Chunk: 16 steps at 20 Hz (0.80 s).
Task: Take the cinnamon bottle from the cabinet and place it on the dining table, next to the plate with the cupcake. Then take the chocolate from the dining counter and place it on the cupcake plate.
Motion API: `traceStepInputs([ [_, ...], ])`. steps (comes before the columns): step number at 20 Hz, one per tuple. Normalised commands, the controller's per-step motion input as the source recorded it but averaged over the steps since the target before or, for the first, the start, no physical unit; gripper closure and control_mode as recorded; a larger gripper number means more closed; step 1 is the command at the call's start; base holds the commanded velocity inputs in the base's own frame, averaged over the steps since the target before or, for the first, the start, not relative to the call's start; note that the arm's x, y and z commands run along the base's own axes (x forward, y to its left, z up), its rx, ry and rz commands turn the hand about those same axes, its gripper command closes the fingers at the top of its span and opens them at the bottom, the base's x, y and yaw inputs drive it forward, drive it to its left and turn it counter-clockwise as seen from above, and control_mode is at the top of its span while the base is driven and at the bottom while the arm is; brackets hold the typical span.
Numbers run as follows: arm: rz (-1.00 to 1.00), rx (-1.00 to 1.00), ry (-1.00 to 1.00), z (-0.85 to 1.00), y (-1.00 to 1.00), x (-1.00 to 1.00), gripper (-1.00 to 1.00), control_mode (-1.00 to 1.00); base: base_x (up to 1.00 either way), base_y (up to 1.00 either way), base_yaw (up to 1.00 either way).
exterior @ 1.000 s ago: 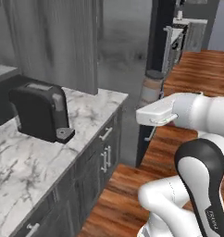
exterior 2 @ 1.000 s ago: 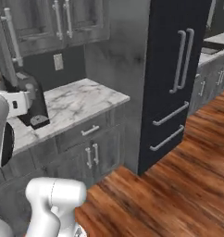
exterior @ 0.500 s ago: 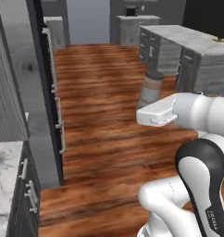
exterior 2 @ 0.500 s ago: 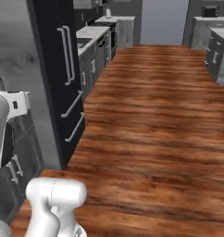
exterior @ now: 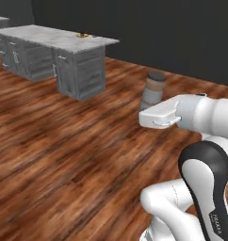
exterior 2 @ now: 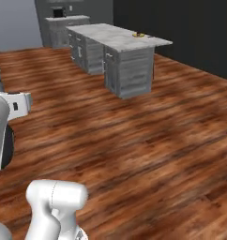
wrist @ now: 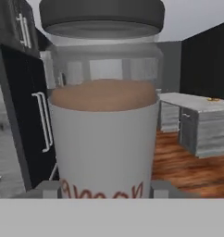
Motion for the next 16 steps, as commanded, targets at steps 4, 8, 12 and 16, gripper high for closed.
traceStepInputs([
  [4, 0.00, 0.00, 0.00, 0.00, 0.00, 0.00, 1.00, 1.00, 0.19, -0.01, -0.73],
  [8, 0.00, 0.00, 0.00, 0.00, 0.00, 0.00, 1.00, 1.00, 0.69, 0.00, -0.26],
  [12, 0.00, 0.00, 0.00, 0.00, 0.00, 0.00, 1.00, 1.00, 0.86, 0.00, -0.09],
  [16, 0.00, 0.00, 0.00, 0.00, 0.00, 0.00, 1.00, 1.00, 0.88, 0.00, 0.00],
])
